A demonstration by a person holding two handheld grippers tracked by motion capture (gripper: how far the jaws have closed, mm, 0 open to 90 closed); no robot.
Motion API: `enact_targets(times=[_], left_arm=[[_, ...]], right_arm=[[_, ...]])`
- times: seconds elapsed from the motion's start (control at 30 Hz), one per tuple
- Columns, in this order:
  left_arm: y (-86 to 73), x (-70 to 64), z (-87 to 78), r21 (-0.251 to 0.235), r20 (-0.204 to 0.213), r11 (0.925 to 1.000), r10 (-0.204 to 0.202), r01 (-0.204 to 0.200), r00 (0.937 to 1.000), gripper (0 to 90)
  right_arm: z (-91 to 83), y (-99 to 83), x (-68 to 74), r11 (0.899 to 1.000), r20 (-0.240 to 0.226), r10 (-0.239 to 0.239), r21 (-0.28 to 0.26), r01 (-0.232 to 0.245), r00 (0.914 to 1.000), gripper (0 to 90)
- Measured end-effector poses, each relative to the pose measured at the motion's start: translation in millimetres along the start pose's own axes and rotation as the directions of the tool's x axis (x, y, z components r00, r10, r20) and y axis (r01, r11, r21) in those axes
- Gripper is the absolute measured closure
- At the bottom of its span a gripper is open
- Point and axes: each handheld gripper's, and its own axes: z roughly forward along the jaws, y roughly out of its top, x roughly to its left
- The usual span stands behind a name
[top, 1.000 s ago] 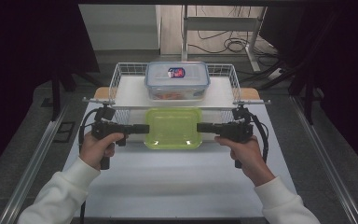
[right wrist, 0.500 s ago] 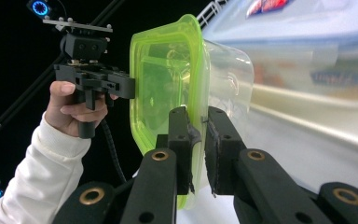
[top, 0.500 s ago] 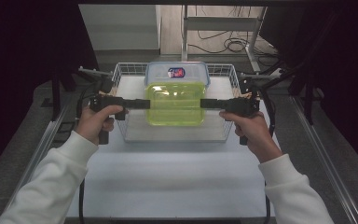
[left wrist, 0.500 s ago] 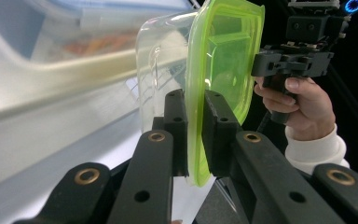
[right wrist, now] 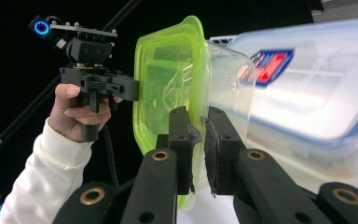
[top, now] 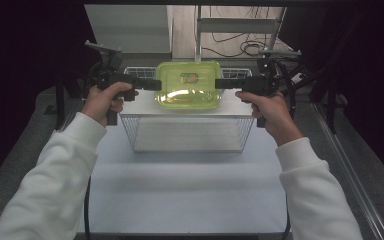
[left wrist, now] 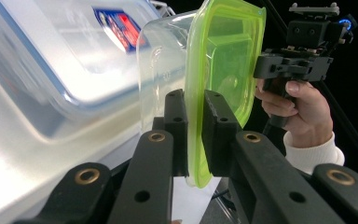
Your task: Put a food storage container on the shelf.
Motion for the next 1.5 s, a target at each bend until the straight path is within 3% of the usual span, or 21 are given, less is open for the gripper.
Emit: enact_targets(times=[0.3, 0.47, 0.57, 0.73, 1.0, 1.37, 1.5], left_arm=[[37.2, 11.8, 7.5, 0.016, -0.017, 0.9997, -0.020, 0.021, 0.9997, 81.9], [48.9, 21.8, 15.2, 0.022, -0.024, 0.9987, -0.046, 0.046, 0.9987, 81.9], [51.3, 27.3, 20.6, 0.029, -0.031, 0.9978, -0.058, 0.059, 0.9978, 81.8], [54.2, 36.6, 23.3, 0.007, 0.001, 0.9953, -0.097, 0.097, 0.9953, 81.4], [57.4, 50.2, 28.1, -0.027, 0.025, 0.9861, -0.163, 0.164, 0.9862, 78.3], [54.7, 62.5, 31.9, -0.058, 0.054, 0.9759, -0.207, 0.210, 0.9768, 74.5], [54.3, 63.3, 32.2, -0.059, 0.055, 0.9771, -0.201, 0.205, 0.9780, 73.2]], right_arm=[[8.4, 31.1, -18.0, 0.999, 0.006, 0.039, -0.012, -0.039, 0.9992, 81.5], [13.6, 42.6, -32.5, 0.998, 0.017, 0.067, -0.012, -0.067, 0.9976, 81.5], [16.5, 44.6, -43.4, 0.996, 0.014, 0.088, -0.017, -0.088, 0.9960, 81.4], [20.5, 45.5, -56.6, 0.992, -0.003, 0.126, -0.027, -0.126, 0.9920, 80.1], [29.1, 48.1, -70.7, 0.980, -0.015, 0.192, -0.051, -0.193, 0.9813, 76.5], [37.2, 47.8, -79.7, 0.971, -0.021, 0.229, -0.070, -0.229, 0.9733, 71.9], [38.9, 48.4, -79.5, 0.970, -0.015, 0.232, -0.073, -0.232, 0.9727, 70.5]])
